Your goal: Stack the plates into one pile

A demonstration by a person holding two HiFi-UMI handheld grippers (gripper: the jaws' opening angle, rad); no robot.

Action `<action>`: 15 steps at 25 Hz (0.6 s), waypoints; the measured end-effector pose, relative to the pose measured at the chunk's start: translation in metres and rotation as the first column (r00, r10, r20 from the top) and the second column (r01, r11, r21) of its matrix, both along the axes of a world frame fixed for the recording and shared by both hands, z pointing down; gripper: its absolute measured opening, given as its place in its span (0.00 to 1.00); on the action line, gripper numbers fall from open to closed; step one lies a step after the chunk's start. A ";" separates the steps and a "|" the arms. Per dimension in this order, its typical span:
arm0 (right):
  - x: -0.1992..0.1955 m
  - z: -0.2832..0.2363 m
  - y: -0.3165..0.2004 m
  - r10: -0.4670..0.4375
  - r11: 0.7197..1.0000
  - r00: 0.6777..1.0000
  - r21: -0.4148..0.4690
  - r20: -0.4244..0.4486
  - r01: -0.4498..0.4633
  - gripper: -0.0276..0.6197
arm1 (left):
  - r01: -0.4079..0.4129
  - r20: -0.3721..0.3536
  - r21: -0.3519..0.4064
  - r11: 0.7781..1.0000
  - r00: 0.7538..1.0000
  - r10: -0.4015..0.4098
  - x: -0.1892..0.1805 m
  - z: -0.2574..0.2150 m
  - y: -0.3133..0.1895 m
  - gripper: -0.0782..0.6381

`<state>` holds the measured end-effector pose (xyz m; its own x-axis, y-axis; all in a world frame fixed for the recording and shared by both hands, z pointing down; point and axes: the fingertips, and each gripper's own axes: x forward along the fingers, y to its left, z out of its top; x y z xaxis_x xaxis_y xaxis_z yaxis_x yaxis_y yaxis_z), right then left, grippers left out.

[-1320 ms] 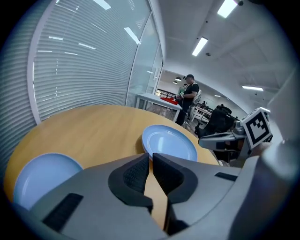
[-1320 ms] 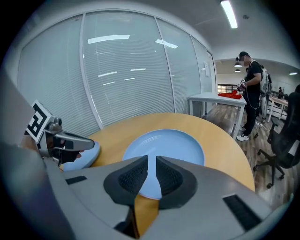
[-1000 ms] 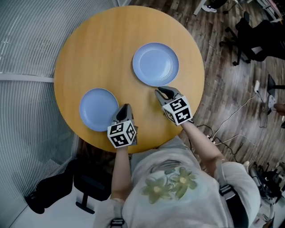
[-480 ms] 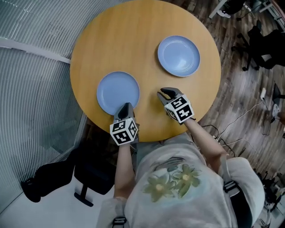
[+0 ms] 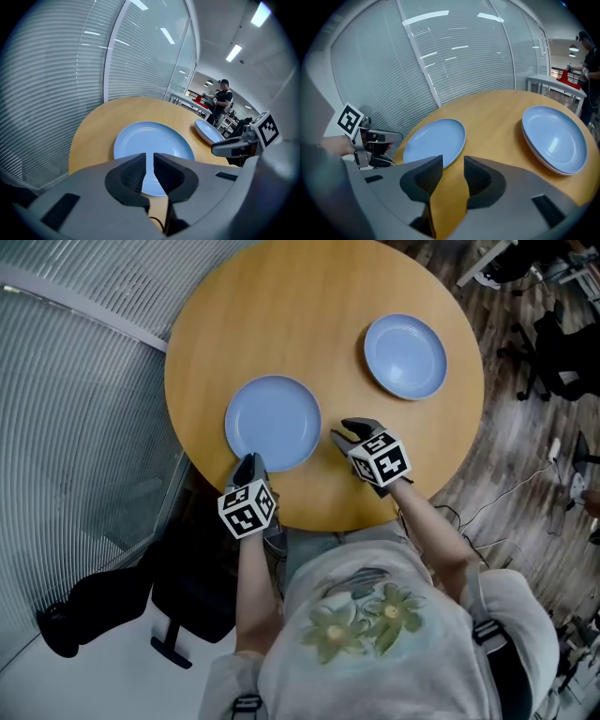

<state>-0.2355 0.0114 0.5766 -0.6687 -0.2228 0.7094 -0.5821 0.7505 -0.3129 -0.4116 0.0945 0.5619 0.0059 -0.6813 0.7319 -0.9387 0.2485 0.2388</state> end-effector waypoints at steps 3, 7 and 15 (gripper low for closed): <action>-0.017 0.008 -0.005 0.019 0.999 1.000 -0.026 -0.001 -0.019 0.29 | 0.010 0.013 -0.013 1.000 1.000 -0.010 -0.027 0.007 -0.002 0.18; -0.035 0.019 -0.011 0.050 0.998 0.999 -0.047 -0.002 -0.050 0.32 | 0.001 0.016 -0.037 0.999 1.000 -0.001 -0.054 0.019 -0.009 0.30; -0.063 0.053 -0.020 0.133 0.985 0.989 -0.101 -0.064 -0.139 0.35 | -0.066 -0.029 -0.101 0.993 0.998 0.063 -0.089 0.056 -0.027 0.37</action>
<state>-0.2980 -0.0088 0.6294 -0.5947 -0.2313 0.7700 -0.6959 0.6276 -0.3490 -0.5006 0.0671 0.6175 0.0668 -0.6012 0.7963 -0.9476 0.2117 0.2393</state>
